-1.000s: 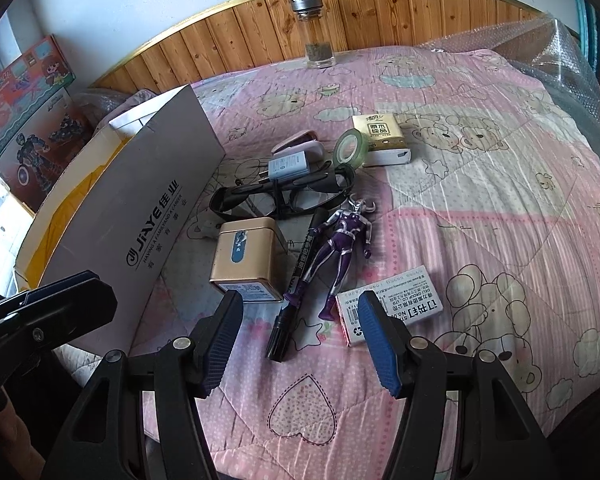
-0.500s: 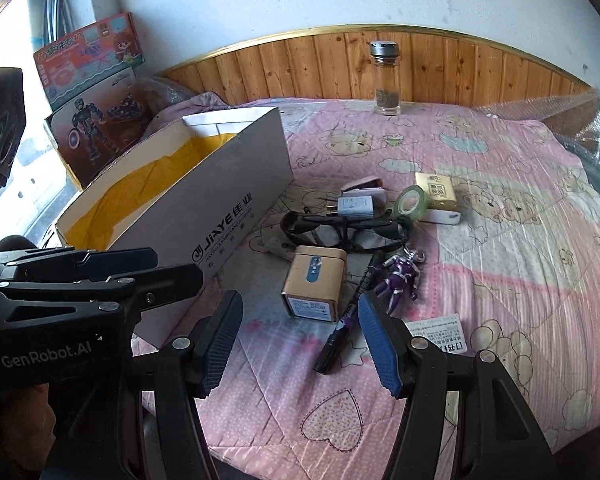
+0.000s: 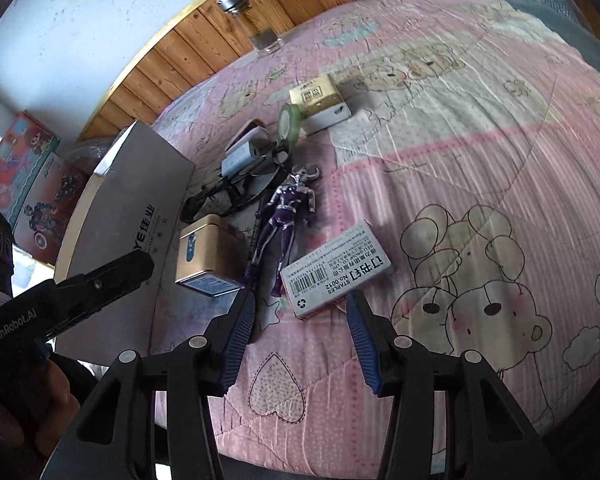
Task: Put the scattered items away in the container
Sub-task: 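Grasp the gold tin with the left tool while the right tool grasps the white staples box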
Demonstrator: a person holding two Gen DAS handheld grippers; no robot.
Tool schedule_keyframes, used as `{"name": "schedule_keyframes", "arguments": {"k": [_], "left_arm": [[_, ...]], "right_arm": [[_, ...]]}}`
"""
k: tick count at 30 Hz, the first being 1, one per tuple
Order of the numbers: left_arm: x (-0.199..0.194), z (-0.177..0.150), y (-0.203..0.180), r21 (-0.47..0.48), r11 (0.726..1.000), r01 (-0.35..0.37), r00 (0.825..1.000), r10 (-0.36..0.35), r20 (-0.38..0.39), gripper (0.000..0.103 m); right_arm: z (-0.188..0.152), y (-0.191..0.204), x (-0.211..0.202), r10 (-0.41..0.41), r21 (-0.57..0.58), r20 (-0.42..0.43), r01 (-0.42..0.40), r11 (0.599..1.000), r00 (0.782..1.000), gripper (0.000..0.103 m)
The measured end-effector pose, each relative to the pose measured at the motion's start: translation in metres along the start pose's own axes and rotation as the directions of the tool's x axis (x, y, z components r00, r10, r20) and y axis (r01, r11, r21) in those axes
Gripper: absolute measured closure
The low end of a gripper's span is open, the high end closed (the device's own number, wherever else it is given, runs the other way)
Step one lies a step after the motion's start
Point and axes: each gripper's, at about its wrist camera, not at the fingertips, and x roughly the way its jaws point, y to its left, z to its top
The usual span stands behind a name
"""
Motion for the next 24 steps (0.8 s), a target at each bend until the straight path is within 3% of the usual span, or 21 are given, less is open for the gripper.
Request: {"name": "schedule_keyframes", "arguments": {"k": [7,10,13,17,20,22,24], "left_arm": [[0.038,0.011,-0.003,0.008,0.998,-0.064,0.997,0.064,-0.041,0.046],[0.052,0.014,0.003,0.003,0.997,-0.079,0.995,0.079,-0.063,0.046],[0.062,0.015,0.01,-0.011,0.998,-0.061,0.996,0.06,-0.068,0.045],[0.072,0.015,0.019,-0.029,0.999,-0.022,0.996,0.02,-0.083,0.047],[0.075,0.015,0.022,-0.033,0.999,-0.006,0.997,0.004,-0.074,0.047],[0.076,0.015,0.022,-0.024,1.0,-0.003,0.998,0.002,-0.068,0.047],[0.076,0.015,0.023,-0.024,1.0,0.003,0.998,-0.005,-0.061,0.048]], "right_arm": [[0.005,-0.023,0.027,0.056,0.153,-0.071,-0.045,0.987,0.996,0.053],[0.01,-0.028,0.03,0.064,0.179,-0.039,-0.056,0.982,0.997,0.053],[0.014,-0.03,0.033,0.074,0.193,-0.018,-0.069,0.979,0.997,0.052],[0.024,-0.024,0.039,0.07,0.178,-0.002,-0.068,0.982,0.998,0.042],[0.032,-0.015,0.045,0.024,0.134,0.005,-0.024,0.991,1.0,0.042],[0.036,-0.006,0.048,-0.03,0.084,0.008,0.029,0.996,1.0,0.045],[0.038,-0.001,0.051,-0.1,0.03,0.013,0.1,0.995,0.995,0.063]]}}
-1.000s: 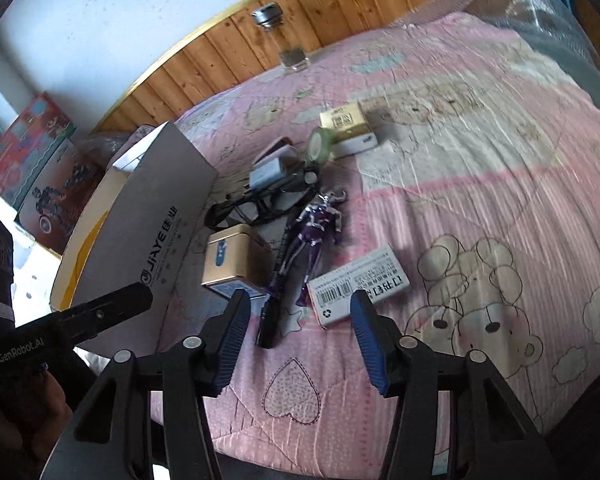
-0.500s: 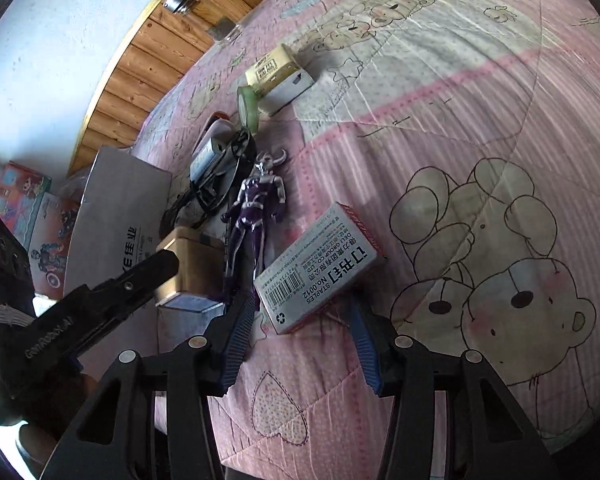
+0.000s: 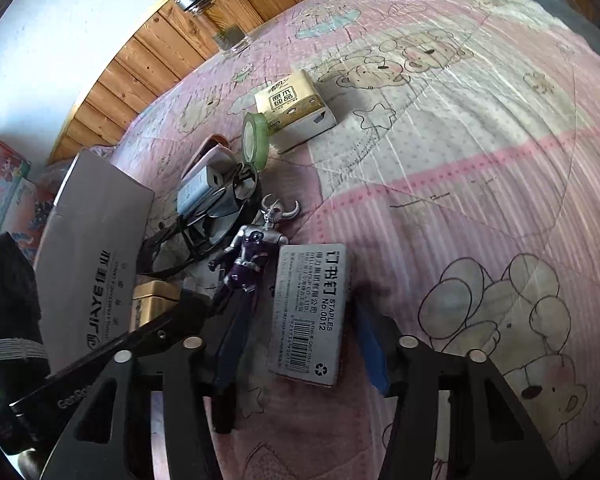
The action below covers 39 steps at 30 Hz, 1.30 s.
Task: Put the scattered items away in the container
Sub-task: 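Grasp the gold tin with the left tool while the right tool grasps the white staples box, then lift the gold tin with the left tool while the right tool carries the staples box toward the cardboard box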
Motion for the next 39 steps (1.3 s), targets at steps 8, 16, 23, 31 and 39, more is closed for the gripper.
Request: {"name": "schedule_keyframes", "arguments": {"k": [8,16,23,31,39], "left_arm": [[-0.015,-0.009,0.001,0.018,1.0,0.01,1.0,-0.01,0.014,0.048],[-0.047,-0.025,-0.001,0.036,0.999,0.038,0.997,-0.04,0.059,0.048],[-0.079,-0.042,0.002,0.048,0.997,0.065,0.992,-0.07,0.102,0.048],[-0.114,-0.055,0.007,0.051,0.994,0.101,0.982,-0.107,0.158,0.048],[-0.145,-0.064,0.018,0.046,0.992,0.119,0.968,-0.126,0.215,0.048]], "right_arm": [[-0.001,-0.002,-0.005,-0.002,-0.011,0.012,0.002,1.0,1.0,0.064],[-0.014,0.004,-0.024,-0.012,-0.032,0.035,0.013,0.999,0.999,0.064],[-0.025,0.014,-0.05,-0.024,-0.074,0.067,0.029,0.997,0.997,0.064],[-0.051,0.037,-0.075,-0.007,-0.128,0.084,0.018,0.992,0.996,0.064],[-0.068,0.066,-0.095,0.036,-0.182,0.095,-0.018,0.983,0.995,0.064]]}}
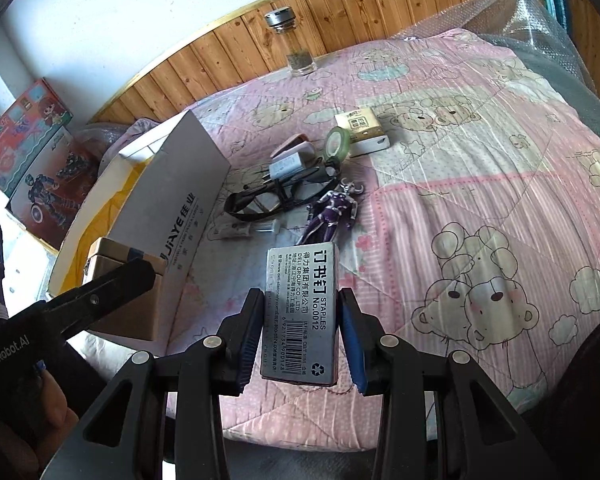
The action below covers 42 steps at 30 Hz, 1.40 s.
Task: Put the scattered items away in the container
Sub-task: 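Lift the gold tin with the left tool while the right tool carries the staples box toward the cardboard box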
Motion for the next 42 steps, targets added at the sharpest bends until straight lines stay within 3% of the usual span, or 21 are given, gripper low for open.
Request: {"name": "schedule_keyframes", "arguments": {"k": [9,24,42], "left_arm": [[-0.036,0.007,0.019,-0.047,0.999,0.023,0.998,-0.02,0.066,0.048],[-0.078,0.021,0.069,-0.144,0.99,-0.015,0.991,0.033,0.13,0.048],[-0.099,0.044,0.098,-0.177,0.984,-0.021,0.986,0.05,0.159,0.048]], "right_arm": [[0.004,0.036,-0.016,0.043,-0.063,0.023,-0.042,0.997,0.999,0.064],[0.018,0.111,-0.024,0.145,-0.195,0.017,-0.139,0.971,0.989,0.064],[0.037,0.158,-0.025,0.207,-0.252,0.011,-0.197,0.947,0.978,0.064]]}}
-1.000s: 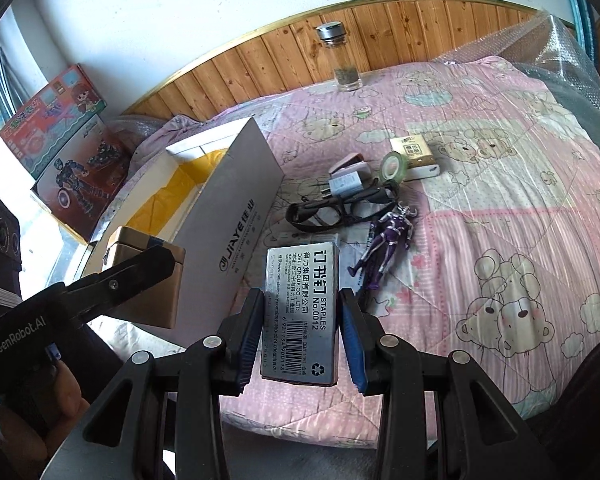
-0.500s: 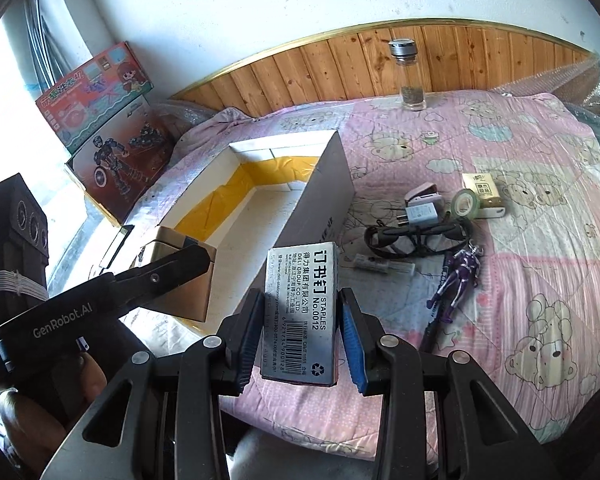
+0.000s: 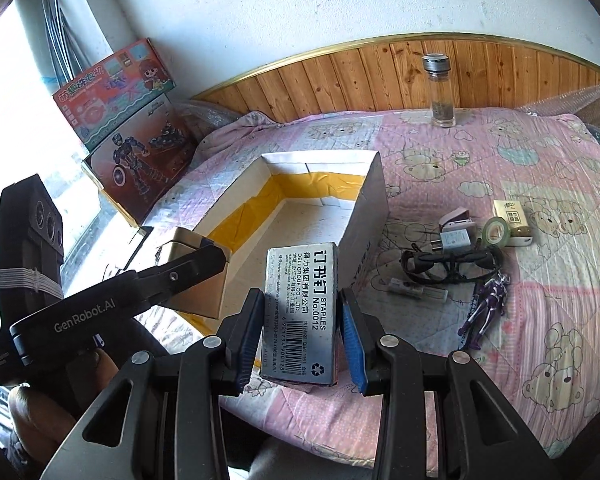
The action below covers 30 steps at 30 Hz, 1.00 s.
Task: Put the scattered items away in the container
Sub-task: 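Lift the gold tin with the left tool while the right tool carries the staples box toward the cardboard box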
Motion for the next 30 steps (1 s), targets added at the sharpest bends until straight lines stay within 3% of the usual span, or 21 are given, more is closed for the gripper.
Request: {"name": "schedule_keyframes", "arguments": {"k": [30], "left_arm": [[0.016,0.052,0.018,0.035,0.996,-0.082,0.997,0.082,-0.011,0.048]], "right_arm": [[0.042,0.02,0.031,0.057,-0.039,-0.028,-0.058,0.998,0.998,0.064]]}}
